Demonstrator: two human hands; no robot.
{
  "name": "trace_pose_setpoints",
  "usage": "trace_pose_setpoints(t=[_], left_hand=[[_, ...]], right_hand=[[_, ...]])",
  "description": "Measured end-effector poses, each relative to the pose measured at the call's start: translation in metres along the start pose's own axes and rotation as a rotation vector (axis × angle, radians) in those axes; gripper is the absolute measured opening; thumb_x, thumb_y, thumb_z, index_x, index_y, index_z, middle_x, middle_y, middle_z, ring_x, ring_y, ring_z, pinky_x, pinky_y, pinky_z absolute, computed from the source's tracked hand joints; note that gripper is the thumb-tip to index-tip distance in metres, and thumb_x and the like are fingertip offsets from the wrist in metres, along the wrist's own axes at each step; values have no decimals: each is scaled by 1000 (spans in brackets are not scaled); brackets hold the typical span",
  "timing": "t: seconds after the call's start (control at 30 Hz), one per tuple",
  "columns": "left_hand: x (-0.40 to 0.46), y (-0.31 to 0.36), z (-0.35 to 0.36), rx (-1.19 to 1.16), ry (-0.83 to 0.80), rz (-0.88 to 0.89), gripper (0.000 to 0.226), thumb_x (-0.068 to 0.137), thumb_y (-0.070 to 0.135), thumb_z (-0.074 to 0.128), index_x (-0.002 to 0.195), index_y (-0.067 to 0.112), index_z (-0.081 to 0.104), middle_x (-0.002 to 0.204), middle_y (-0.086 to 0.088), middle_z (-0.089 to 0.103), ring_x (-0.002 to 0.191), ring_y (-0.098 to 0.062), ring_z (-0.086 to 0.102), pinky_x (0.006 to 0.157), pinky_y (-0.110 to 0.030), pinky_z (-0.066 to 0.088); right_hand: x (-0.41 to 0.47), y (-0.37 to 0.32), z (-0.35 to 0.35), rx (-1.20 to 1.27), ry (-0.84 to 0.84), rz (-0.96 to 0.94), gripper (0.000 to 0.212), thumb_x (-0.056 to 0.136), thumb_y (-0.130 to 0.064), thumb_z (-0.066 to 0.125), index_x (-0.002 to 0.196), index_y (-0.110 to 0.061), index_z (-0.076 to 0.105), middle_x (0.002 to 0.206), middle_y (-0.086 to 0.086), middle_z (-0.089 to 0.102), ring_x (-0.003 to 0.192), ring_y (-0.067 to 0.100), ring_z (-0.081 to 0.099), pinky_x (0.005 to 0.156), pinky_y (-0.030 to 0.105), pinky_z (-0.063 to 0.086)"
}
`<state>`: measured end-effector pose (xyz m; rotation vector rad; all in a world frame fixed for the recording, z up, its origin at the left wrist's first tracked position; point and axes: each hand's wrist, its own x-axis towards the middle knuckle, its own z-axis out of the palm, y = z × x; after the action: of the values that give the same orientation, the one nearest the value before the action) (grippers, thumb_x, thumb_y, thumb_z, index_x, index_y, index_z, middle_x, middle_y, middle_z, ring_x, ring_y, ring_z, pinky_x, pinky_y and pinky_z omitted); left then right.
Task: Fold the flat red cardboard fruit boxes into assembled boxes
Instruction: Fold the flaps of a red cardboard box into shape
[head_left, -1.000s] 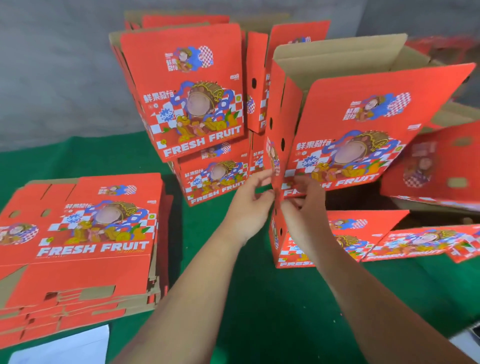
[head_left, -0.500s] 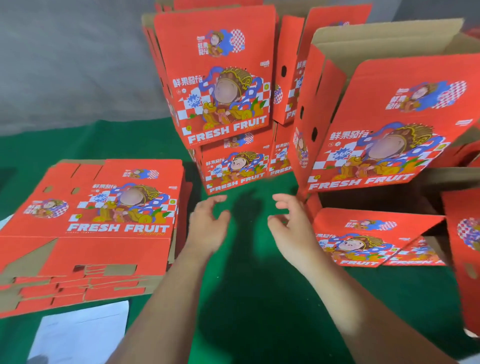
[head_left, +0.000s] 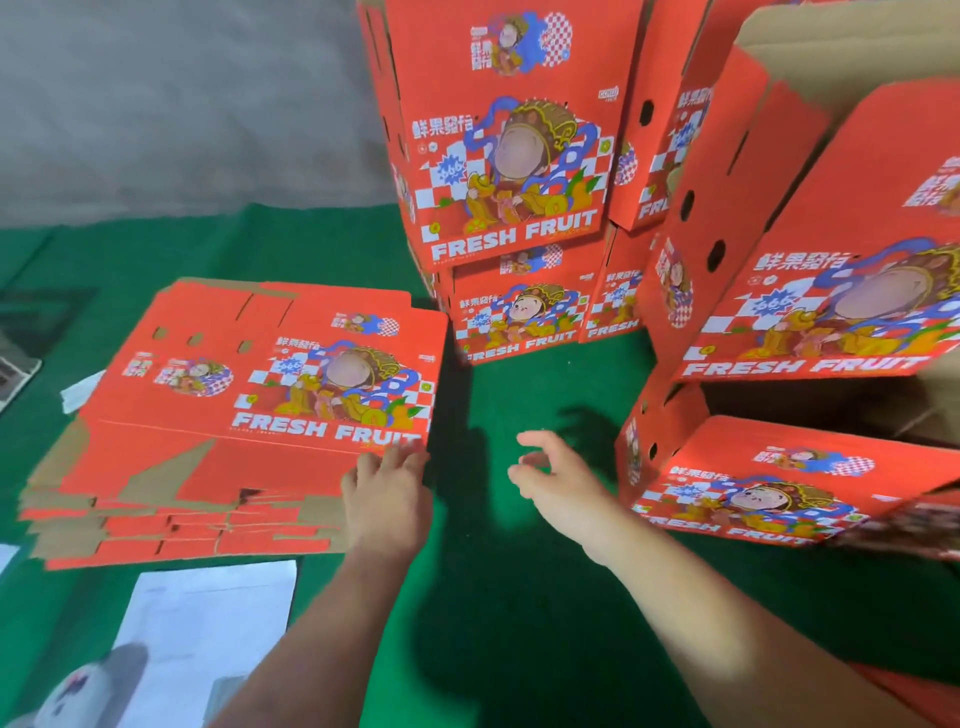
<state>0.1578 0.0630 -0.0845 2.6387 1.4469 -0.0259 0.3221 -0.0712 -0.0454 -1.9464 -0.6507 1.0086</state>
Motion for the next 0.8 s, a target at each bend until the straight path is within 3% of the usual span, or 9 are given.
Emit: trace_pose_setpoints(t=[0.1,0.27,0.4,0.47,0.53,0.6,0.67,0.73,0.8], left_hand=[[-14,35,-18,-134,-55,46,51,94,20,52,141,38,56,146,10,56,131,-24,46,103,-39,42],[-53,99,-55,-344,-91,138,36,94,19,52,128,28,61,120,-1,67,114,-27,57,85,-36,48],[-71,112,-63,-405,-34,289,26,102,26,49,123,19,61,121,-1,66,113,-24,61,85,-35,47],[-70,99,-65,-614,-76,448,28,101,28,56,126,23,66,128,6,66,120,-14,60,97,-27,48],[-66,71,-70,-766,-50,486,32,98,32,61,127,24,71,135,8,66,127,-8,58,110,-26,42],[-52,34,-67,-654,234,332,40,93,39,56,125,22,73,135,-1,67,128,-21,59,111,-36,41],[-35,-15,-62,-521,355,-33,57,88,44,52,134,15,67,137,-16,64,127,-38,57,106,-47,41],[-26,-52,-63,-625,144,-315,71,84,52,47,140,10,59,136,-21,63,125,-41,57,106,-51,42],[-24,-65,-61,-846,-50,-393,66,85,58,52,130,11,62,125,-10,69,117,-34,63,104,-48,46]], right_hand=[[2,-5,9,164,-22,133,42,101,-37,59,142,-34,48,121,-8,62,105,19,70,95,35,56],[5,-11,10,603,-125,369,27,99,-32,63,118,-15,70,110,8,77,102,29,73,97,42,55],[2,-6,-6,735,-139,401,18,97,-14,61,81,-10,68,72,9,70,64,22,71,65,31,57],[2,1,-20,710,-80,308,18,95,-3,59,83,-8,72,77,11,71,61,21,71,55,28,56],[-3,5,-36,694,-16,244,20,95,-1,58,105,-8,74,95,17,74,72,27,73,64,34,59],[-6,14,-58,701,70,281,26,98,-5,58,121,-13,67,106,21,74,81,32,73,73,43,60],[-11,24,-82,707,119,314,25,99,-10,60,122,-17,67,108,18,77,83,32,76,74,47,61],[-15,34,-100,692,152,336,28,97,-14,64,124,-20,69,110,18,77,90,33,77,82,52,61],[-19,36,-108,641,157,367,35,94,-19,68,129,-20,68,116,19,76,104,37,74,97,61,54]])
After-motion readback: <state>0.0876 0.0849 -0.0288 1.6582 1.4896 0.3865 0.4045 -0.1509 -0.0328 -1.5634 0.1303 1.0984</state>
